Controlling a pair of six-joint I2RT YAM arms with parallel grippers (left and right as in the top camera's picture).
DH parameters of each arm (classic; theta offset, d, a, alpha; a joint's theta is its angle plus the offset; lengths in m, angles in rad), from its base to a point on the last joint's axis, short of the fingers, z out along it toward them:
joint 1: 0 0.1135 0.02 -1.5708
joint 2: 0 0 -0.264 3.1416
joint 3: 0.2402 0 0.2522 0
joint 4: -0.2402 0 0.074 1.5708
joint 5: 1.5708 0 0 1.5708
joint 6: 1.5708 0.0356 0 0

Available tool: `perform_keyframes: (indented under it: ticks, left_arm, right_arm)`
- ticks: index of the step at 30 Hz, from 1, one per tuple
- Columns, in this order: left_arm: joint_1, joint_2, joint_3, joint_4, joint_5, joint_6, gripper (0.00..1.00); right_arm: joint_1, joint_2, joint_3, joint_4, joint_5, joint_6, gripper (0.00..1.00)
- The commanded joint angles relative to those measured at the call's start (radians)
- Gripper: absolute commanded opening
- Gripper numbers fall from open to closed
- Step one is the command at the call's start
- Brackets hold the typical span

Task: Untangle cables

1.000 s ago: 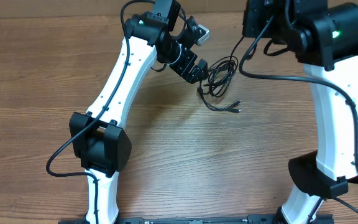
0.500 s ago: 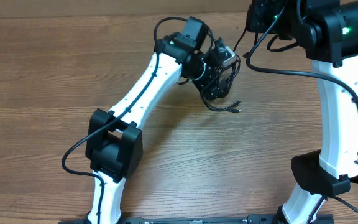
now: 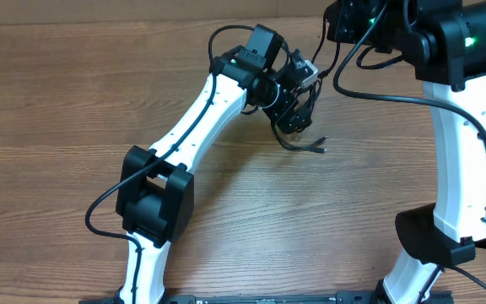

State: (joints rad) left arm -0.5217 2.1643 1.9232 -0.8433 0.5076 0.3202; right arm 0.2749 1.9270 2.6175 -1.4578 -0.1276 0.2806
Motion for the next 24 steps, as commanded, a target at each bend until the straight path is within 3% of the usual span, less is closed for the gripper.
perform_keyframes:
  ticks: [1,3,6,10,18,24]
  left_arm:
    - [-0.029,0.022,-0.004,0.038,0.008,-0.056,0.97]
    - [-0.034,0.022,-0.004,0.049,0.007,-0.072,0.87]
    - [-0.036,0.023,-0.004,0.057,0.005,-0.086,0.49]
    - [-0.036,0.024,-0.006,0.059,-0.019,-0.097,0.05]
    - [-0.034,0.024,-0.006,0.061,-0.048,-0.1,0.04]
    - [0.005,0.023,0.002,0.065,-0.147,-0.142,0.04]
  right_arm:
    - [-0.002,-0.035,0.027,0.012,-0.017,0.008,0.04]
    - [-0.002,-0.035,0.027,0.013,-0.018,0.008,0.04]
    - [-0.002,-0.035,0.027,0.012,-0.018,0.008,0.04]
    - [-0.002,-0.035,0.027,0.013,-0.018,0.008,0.04]
    - [-0.002,-0.035,0.027,0.012,-0.015,0.006,0.04]
    - [-0.002,-0.035,0.027,0.0,0.045,0.004,0.04]
